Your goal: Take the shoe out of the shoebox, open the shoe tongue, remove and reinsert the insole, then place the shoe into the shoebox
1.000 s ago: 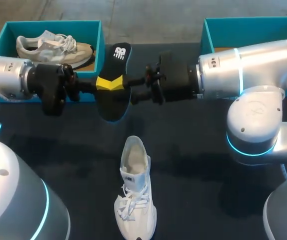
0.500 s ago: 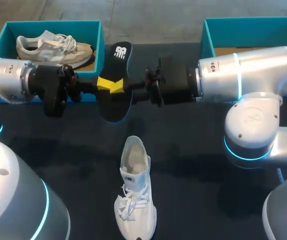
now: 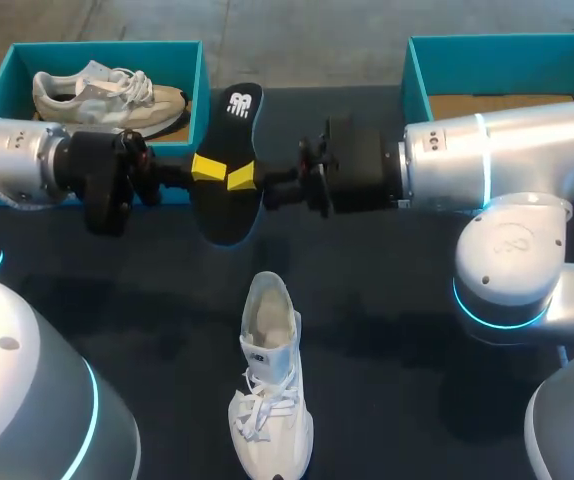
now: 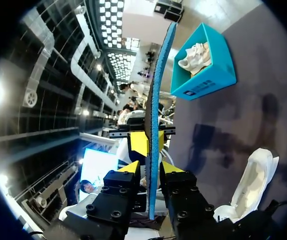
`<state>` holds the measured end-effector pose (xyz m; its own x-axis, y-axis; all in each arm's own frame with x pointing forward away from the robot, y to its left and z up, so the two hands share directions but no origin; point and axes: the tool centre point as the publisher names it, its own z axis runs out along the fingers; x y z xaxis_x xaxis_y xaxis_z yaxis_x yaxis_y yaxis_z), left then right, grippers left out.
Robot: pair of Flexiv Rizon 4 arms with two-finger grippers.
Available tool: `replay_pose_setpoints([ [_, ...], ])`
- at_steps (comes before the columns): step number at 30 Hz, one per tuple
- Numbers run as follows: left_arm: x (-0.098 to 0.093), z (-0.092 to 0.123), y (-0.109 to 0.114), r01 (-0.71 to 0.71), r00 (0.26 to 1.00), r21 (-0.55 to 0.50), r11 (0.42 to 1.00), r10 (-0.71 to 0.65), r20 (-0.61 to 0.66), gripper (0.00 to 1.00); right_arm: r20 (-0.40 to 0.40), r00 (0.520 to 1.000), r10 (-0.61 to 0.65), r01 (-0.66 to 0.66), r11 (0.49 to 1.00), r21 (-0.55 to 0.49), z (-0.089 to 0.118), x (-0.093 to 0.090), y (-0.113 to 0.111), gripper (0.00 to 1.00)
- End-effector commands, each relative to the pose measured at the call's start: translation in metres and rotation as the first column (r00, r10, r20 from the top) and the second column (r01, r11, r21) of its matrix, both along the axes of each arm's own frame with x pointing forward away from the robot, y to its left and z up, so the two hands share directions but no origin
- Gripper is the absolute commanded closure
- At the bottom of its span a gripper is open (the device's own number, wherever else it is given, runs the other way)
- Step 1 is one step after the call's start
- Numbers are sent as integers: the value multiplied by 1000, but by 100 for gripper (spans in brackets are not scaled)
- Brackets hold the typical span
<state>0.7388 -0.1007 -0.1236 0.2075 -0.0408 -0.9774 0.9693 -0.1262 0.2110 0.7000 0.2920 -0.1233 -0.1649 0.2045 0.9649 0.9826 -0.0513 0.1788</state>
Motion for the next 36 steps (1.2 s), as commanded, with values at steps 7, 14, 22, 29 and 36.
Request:
replay_pose_setpoints([
  [7, -5, 0, -1, 2, 1000, -5, 1000, -2, 5, 100, -5, 1000, 1, -1, 1000, -2, -2, -3, 3, 80],
  [14, -5, 1, 0, 3, 1000, -5, 1000, -3, 8, 100, -7, 1000, 1, -1, 1000, 1, -4, -3, 4, 83],
  [22, -6, 0, 0, 6, 1000, -4, 1000, -6, 7, 100, -5, 1000, -3, 3, 1000, 1, -4, -5, 3, 91],
  [29, -6, -1, 0, 8, 1000, -2, 1000, -8, 7, 100, -3, 1000, -5, 5, 1000, 0, -4, -5, 3, 100],
  [36, -5, -1, 1, 3, 1000, 1, 1000, -3, 0, 24, 4, 1000, -1, 1, 1000, -1, -6, -4, 4, 100],
])
